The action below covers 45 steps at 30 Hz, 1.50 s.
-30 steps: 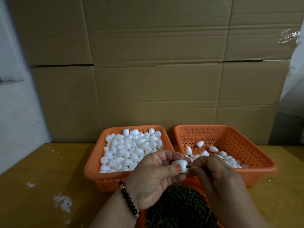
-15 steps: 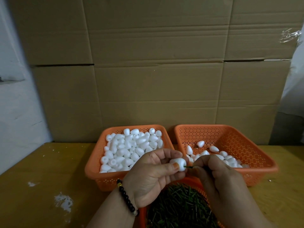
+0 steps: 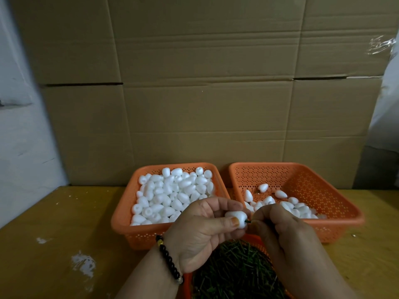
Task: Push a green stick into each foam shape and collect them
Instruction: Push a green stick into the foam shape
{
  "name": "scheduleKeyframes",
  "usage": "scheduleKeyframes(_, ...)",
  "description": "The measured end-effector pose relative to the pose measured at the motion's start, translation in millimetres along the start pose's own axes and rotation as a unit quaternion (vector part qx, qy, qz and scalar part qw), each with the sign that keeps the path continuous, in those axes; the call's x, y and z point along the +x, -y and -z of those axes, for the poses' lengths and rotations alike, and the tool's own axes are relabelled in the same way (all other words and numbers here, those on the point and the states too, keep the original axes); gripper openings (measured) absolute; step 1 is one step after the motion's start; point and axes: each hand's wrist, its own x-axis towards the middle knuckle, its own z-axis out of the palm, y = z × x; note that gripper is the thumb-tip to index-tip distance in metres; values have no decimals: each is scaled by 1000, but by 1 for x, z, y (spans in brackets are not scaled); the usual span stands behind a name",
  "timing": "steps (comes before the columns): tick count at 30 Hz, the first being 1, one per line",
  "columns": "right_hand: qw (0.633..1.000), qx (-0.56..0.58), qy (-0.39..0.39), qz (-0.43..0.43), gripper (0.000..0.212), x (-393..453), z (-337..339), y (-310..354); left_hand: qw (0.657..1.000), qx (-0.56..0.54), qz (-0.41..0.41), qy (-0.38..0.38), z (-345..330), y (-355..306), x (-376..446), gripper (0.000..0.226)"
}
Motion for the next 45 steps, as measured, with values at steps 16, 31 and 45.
scheduleKeyframes(16, 1000, -9, 16, -13, 22, -1, 1, 0, 1000, 2, 4, -9, -1, 2, 1, 19)
scheduleKeyframes(31, 997, 71, 4, -21, 35, -1, 0, 4, 1000, -13, 1, -19, 0, -1, 1, 23)
scheduleKeyframes(45, 997, 44, 12, -57, 50, -1, -1, -4, 998, 9, -15, -55, 3, -3, 1, 30)
